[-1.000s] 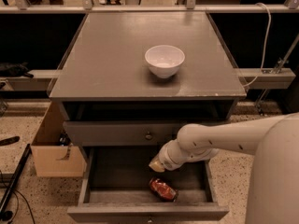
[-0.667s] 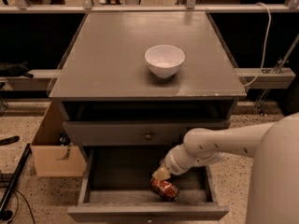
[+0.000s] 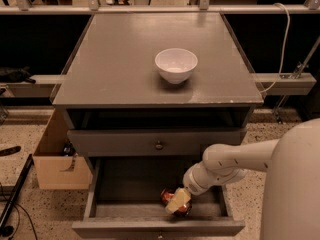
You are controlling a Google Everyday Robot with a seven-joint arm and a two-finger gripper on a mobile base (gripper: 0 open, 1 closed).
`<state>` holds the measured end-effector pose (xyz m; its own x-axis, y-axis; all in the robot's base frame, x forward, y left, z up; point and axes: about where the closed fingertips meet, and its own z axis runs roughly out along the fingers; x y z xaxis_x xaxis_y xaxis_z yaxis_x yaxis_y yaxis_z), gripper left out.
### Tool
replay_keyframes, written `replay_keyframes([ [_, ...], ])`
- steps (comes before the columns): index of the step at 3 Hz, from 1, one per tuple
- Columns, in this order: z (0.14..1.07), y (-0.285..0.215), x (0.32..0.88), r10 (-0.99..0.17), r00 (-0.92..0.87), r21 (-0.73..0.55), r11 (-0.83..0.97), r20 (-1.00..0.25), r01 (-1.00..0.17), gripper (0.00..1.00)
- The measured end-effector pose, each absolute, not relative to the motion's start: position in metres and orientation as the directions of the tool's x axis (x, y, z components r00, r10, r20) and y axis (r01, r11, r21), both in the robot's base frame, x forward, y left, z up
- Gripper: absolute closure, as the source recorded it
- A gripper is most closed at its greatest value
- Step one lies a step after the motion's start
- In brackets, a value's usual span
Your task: Pick coke can from middle drawer and place on counter
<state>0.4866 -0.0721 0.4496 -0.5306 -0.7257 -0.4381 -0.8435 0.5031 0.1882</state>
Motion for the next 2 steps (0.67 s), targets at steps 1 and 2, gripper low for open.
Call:
replay_keyframes([
  [1, 0.4223, -0.0743, 0.4718, -0.734, -0.554, 0.231, 0.504, -0.393, -0.832, 0.00],
  [2, 0.4223, -0.0743, 0.4718, -0.734, -0.554, 0.231, 0.504, -0.393, -0.832, 0.00],
])
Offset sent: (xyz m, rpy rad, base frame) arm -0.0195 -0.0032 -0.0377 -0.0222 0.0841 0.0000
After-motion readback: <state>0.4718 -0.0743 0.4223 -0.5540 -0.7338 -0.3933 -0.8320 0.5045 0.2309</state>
